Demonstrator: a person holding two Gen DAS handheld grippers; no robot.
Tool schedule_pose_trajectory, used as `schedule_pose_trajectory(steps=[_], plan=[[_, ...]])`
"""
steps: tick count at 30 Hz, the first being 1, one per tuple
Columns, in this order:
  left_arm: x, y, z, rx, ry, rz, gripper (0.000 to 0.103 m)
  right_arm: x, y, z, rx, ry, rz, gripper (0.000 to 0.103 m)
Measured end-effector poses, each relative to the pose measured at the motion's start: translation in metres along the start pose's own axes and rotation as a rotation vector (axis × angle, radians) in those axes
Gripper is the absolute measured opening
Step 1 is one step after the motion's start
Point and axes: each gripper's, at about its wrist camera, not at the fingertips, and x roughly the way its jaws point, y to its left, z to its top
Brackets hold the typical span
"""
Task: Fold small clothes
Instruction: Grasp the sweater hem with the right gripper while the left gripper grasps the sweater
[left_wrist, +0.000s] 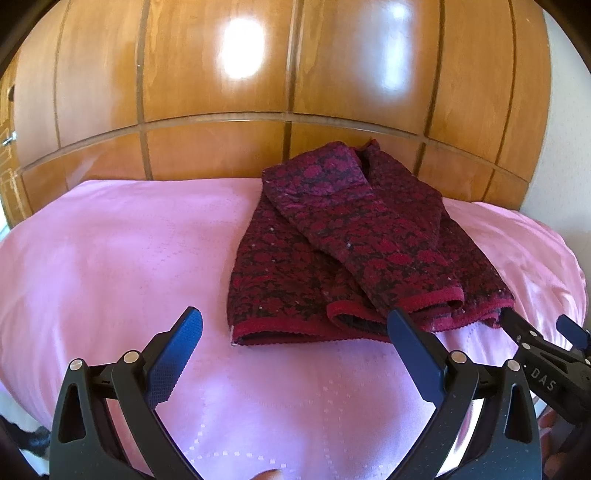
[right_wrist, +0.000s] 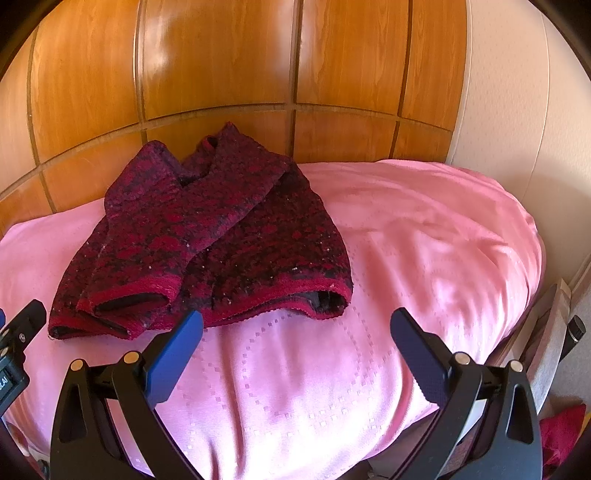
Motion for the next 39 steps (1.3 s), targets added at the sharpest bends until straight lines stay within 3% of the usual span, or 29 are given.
schedule_pose_trajectory(steps=[7,11,14,16,19,20,21,22,24,26,29,32,35,39], plan=[[0.001,-0.025,0.008,0.104,0.003,-0.151,0.099,0.012,-0.017,0.001,0.045,0.036,-0.005,0.101],[0.008,-0.056,0.013,0.234,-0.012,-0.189,0.099,0.018,-0.034,0.005,0.09,0.046,-0.017,0.101],[0.017,-0.082,0.018,0.342,-0.056,-0.145,0.097,0.019,-0.047,0.009,0.12,0.041,-0.03,0.101],[0.035,-0.099,0.019,0.417,-0.032,-0.13,0.084,0.021,-0.056,0.011,0.141,0.044,-0.031,0.101],[0.05,-0.121,0.014,0.516,-0.029,-0.131,0.08,0.024,-0.063,0.013,0.147,0.052,-0.036,0.101],[0.052,-0.125,0.013,0.543,-0.039,-0.12,0.07,0.025,-0.064,0.013,0.145,0.055,-0.035,0.101],[0.057,-0.128,0.014,0.558,-0.031,-0.131,0.039,0.027,-0.064,0.014,0.144,0.056,-0.03,0.101],[0.062,-0.125,0.018,0.528,0.005,-0.167,0.017,0.027,-0.065,0.015,0.143,0.055,-0.022,0.101],[0.061,-0.113,0.031,0.438,0.018,-0.236,0.002,0.028,-0.066,0.019,0.142,0.042,0.003,0.101],[0.05,-0.09,0.052,0.327,-0.022,-0.294,0.0,0.028,-0.066,0.023,0.133,0.027,0.045,0.1],[0.042,-0.04,0.09,0.127,-0.051,-0.36,0.0,0.034,-0.058,0.033,0.104,0.028,0.131,0.083],[0.044,0.021,0.124,-0.048,-0.081,-0.321,0.0,0.045,-0.044,0.043,0.101,0.053,0.236,0.07],[0.055,0.078,0.144,-0.175,-0.09,-0.24,0.0,0.059,-0.025,0.054,0.111,0.087,0.34,0.067],[0.053,0.1,0.148,-0.167,-0.093,-0.194,0.0,0.085,-0.011,0.067,0.162,0.14,0.395,0.055]])
